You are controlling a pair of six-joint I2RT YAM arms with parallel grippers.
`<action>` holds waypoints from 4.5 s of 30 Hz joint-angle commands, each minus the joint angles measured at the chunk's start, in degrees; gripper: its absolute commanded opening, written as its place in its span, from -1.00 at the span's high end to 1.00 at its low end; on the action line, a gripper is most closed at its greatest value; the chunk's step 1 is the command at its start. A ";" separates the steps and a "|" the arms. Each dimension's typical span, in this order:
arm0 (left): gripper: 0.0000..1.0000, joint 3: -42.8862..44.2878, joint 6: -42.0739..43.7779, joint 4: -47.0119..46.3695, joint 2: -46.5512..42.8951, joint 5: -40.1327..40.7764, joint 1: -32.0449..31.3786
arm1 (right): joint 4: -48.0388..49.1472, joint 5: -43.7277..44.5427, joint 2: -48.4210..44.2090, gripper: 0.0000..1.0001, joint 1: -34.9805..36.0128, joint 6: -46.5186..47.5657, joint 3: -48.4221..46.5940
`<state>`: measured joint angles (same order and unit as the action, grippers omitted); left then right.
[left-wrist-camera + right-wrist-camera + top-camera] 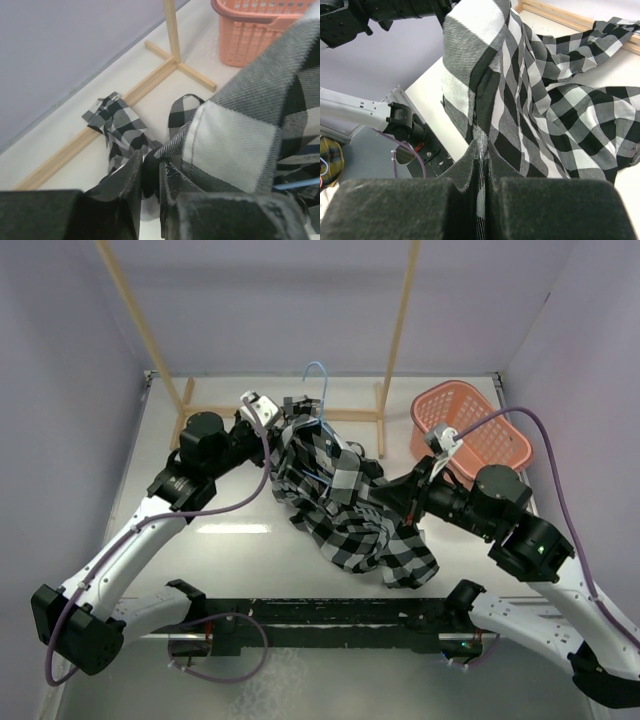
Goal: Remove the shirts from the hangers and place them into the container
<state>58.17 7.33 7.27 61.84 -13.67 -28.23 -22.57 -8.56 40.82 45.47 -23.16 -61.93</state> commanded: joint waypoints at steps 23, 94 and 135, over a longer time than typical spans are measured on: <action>-0.24 -2.94 3.68 -12.54 -3.22 -8.16 -0.85 | 11.22 -4.57 -6.28 1.00 0.18 -4.30 2.69; 1.00 -3.92 61.77 -44.23 4.44 39.90 -19.88 | -17.36 32.68 32.32 0.06 7.16 -0.45 -29.37; 1.00 -3.18 60.67 -49.93 2.66 46.80 -22.92 | -5.01 56.06 27.86 -0.13 15.70 -3.96 -20.10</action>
<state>52.40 70.04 -37.91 66.30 32.45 -50.81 -26.89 44.42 67.31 60.84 -26.37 -78.35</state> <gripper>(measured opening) 0.081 0.600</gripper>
